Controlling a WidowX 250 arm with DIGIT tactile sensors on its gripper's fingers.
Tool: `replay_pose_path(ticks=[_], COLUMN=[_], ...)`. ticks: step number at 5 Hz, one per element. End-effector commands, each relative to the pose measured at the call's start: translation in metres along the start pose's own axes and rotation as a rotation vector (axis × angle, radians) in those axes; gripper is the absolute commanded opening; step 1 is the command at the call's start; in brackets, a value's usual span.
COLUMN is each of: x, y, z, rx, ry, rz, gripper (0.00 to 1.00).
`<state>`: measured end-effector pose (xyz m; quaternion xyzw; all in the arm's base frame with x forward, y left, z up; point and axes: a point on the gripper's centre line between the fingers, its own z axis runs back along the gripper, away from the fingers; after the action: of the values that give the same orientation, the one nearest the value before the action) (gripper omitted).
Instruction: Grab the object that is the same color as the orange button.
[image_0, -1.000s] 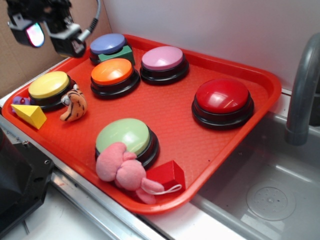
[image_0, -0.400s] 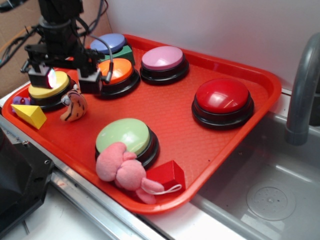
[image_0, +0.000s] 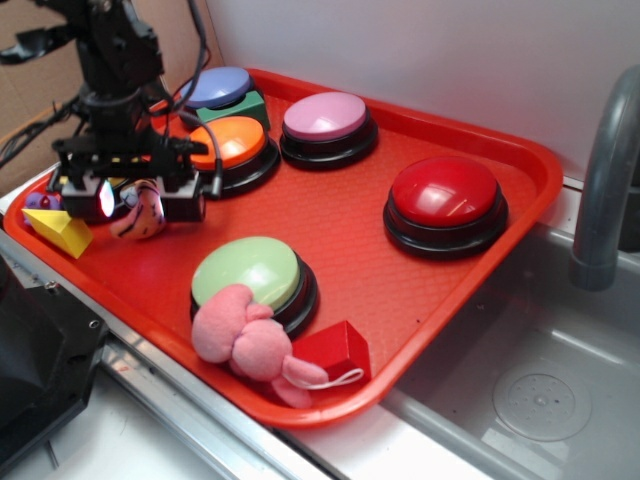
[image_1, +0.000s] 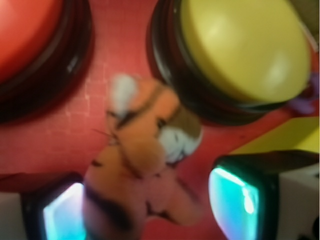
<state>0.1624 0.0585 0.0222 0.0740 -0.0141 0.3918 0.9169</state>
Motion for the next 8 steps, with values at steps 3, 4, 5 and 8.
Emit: replay_pose_path(ticks=[3,4,5,8], x=[0.008,0.01,0.005,-0.016], y=[-0.013,-0.029,-0.048,-0.062], z=[0.021,0.047,0.08,0.153], rx=[-0.074,-0.109,-0.208,-0.272], ry=[-0.098,-0.062,-0.032,-0.08], rz=[-0.224,-0.438,-0.631,-0.843], gripper=[0.0,0.0,0.0,0.0])
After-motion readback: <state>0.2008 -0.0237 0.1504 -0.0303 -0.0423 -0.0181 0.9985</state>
